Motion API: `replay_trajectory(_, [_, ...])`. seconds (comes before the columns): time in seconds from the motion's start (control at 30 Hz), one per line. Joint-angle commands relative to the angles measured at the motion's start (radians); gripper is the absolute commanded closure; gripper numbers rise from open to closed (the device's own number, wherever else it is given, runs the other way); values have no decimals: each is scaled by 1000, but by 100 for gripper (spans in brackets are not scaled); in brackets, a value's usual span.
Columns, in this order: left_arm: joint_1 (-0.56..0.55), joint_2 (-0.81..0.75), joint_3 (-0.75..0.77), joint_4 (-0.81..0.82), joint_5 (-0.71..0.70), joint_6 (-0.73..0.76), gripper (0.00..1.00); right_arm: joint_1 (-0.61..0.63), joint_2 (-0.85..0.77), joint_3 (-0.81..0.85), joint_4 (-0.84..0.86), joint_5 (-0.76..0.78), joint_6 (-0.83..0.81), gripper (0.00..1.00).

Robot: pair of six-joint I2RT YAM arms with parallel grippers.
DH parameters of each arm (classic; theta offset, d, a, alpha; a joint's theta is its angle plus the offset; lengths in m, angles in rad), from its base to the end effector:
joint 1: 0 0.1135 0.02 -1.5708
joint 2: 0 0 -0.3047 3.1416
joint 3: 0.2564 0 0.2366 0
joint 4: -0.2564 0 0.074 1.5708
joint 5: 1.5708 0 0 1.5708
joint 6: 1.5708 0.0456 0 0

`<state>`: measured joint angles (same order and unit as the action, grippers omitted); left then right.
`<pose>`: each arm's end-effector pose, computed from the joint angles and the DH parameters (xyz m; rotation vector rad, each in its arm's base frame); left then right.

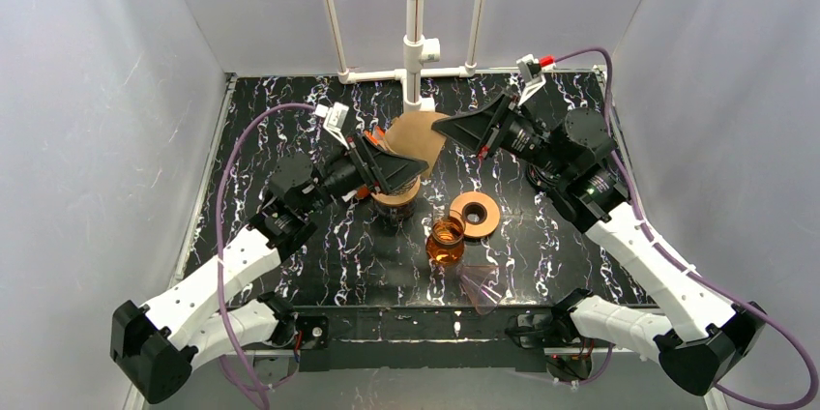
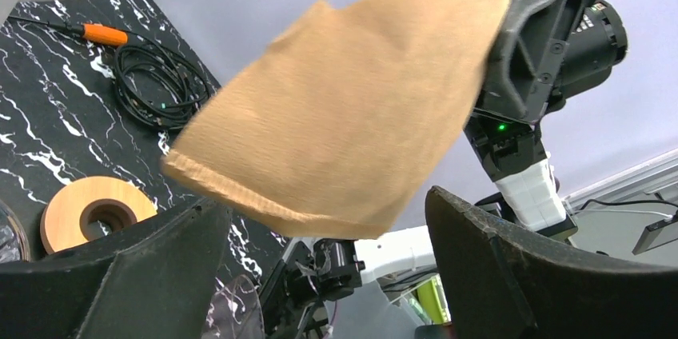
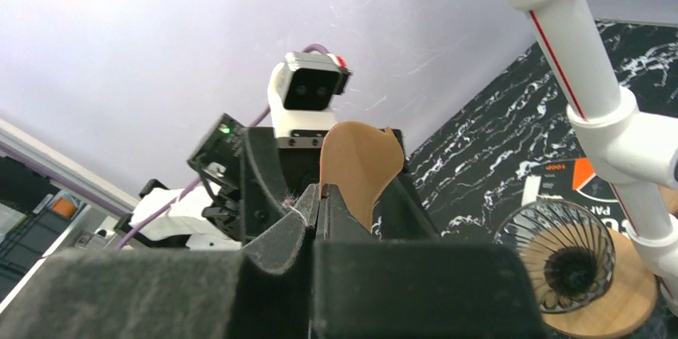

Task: Place the coffee filter in the dripper
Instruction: Pick up the coffee filter from the center of the board.

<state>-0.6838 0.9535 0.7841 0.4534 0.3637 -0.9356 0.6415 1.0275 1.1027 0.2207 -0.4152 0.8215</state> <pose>0.1380 -0.1334 0.4152 0.1707 1.4828 -1.5837 0.1467 0.1326 0.4851 -0.2720 1.4367 1.4890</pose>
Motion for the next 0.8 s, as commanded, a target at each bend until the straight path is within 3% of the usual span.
replay_trajectory(0.0, [3,23,27,103,12,9,12,-4,-1,64,101,-17,44,99])
replay_trajectory(0.27, [3,36,7,272,32,-36,35,-4,-4,48,105,-2,44,99])
replay_trajectory(0.43, [4,30,-10,284,42,-52,59,-4,-4,32,105,4,42,99])
replay_trajectory(0.6, [4,0,-50,284,14,-44,96,-3,-5,18,103,4,41,99])
replay_trajectory(0.7, [3,-27,-75,284,1,-11,100,-3,-9,1,93,4,35,99])
replay_trajectory(0.73, [3,-37,-82,283,0,7,100,-4,-10,-4,83,4,28,92])
replay_trajectory(0.77, [4,-48,-89,282,1,28,100,-3,-12,-11,68,4,21,78])
